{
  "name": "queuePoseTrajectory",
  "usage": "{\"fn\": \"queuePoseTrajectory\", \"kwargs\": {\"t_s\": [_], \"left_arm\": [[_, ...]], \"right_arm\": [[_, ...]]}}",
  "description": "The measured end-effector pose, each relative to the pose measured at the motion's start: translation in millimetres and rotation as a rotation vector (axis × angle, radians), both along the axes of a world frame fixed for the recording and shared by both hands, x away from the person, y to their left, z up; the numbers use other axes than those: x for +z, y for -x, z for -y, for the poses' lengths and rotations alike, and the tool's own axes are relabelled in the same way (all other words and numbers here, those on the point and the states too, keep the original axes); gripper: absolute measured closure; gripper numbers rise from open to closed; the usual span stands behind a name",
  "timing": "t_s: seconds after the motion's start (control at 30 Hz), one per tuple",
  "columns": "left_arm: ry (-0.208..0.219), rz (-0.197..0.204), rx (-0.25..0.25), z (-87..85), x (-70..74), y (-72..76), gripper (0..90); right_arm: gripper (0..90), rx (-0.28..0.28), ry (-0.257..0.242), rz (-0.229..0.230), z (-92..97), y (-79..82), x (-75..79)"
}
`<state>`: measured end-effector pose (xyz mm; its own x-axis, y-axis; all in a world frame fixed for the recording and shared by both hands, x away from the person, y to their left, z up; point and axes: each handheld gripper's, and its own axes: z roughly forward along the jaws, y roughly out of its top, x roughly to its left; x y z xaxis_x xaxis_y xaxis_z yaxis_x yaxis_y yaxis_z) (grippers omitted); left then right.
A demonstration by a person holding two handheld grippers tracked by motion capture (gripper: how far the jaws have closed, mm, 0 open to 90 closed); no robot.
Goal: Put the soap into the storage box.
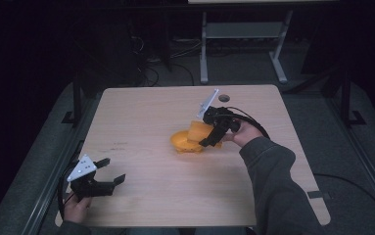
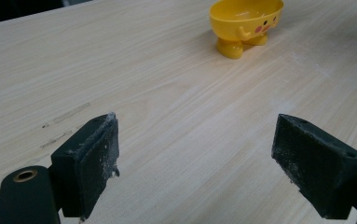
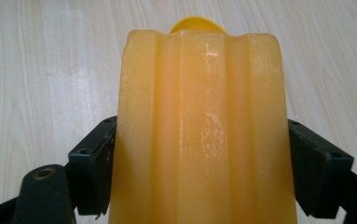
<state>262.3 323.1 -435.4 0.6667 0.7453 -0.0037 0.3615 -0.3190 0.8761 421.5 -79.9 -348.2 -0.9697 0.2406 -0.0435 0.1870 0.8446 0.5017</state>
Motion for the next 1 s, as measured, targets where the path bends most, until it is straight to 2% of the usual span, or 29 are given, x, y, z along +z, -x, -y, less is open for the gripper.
{"fn": "queuePoseTrajectory", "kwargs": {"t_s": [0.1, 0.33, 0.5, 1.0], "left_arm": [[-0.001, 0.0, -0.001, 0.1, -0.1, -0.2, 14.3], [-0.002, 0.001, -0.001, -0.2, -0.2, -0.4, 14.3], [0.0, 0.001, -0.001, -0.3, -0.2, -0.6, 14.3], [0.003, 0.002, -0.002, -0.2, -0.3, -1.1, 14.3]], "right_arm": [[20.7, 0.006, 0.017, 0.003, -4.5, -2.0, -0.2], [20.7, 0.02, 0.018, 0.001, -11.9, -6.9, 2.3], [20.7, 0.025, 0.002, -0.003, -14.1, -10.1, 1.8], [20.7, 0.036, 0.006, -0.03, -25.0, -17.8, -16.1]]}}
